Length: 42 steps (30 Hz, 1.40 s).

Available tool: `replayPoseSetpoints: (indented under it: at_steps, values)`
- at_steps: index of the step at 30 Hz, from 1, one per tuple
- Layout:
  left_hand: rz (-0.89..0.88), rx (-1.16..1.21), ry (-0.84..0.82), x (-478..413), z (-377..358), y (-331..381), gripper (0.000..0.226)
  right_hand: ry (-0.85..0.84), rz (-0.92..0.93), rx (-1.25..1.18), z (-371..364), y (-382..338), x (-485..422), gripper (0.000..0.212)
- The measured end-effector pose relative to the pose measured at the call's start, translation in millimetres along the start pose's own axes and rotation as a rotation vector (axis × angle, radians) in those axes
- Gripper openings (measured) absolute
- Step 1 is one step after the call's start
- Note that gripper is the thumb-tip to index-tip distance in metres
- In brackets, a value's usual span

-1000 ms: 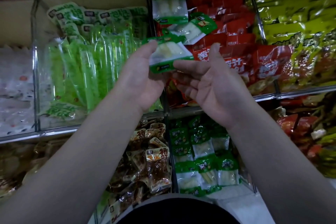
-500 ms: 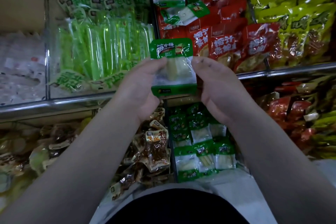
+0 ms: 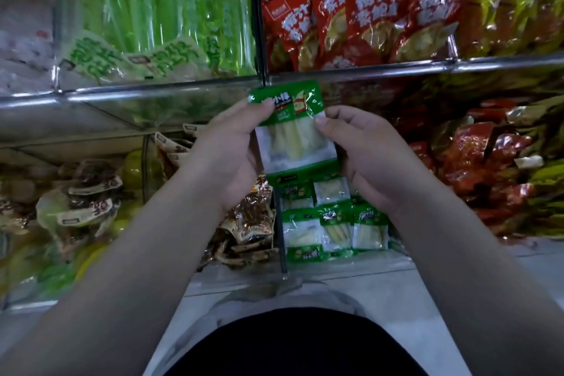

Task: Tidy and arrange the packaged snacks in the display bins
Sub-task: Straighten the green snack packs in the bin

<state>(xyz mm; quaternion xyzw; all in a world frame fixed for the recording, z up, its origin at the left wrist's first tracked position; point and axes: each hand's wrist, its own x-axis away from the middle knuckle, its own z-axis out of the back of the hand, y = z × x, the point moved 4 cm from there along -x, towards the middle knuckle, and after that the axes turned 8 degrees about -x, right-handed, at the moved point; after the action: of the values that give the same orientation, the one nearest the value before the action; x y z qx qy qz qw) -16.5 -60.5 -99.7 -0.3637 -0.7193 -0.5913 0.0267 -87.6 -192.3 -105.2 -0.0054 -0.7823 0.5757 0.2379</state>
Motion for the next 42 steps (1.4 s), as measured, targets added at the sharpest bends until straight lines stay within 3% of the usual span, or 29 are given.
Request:
replayPoseSetpoints:
  at_steps: [13, 22, 32, 42]
  values:
    - [0.167, -0.031, 0.082, 14, -8, -78, 0.025, 0.138, -0.117, 0.048, 43, 66, 25, 0.013]
    - [0.344, -0.179, 0.099, 13, -15, -132, 0.053, 0.224, -0.238, 0.083, 76, 119, 32, 0.016]
    - [0.405, -0.227, 0.103, 1, -27, -163, 0.055, 0.339, -0.296, 0.112, 106, 150, 31, 0.016]
    - [0.384, -0.247, 0.066, -9, -33, -186, 0.058, 0.301, -0.366, 0.227, 101, 164, 29, 0.041]
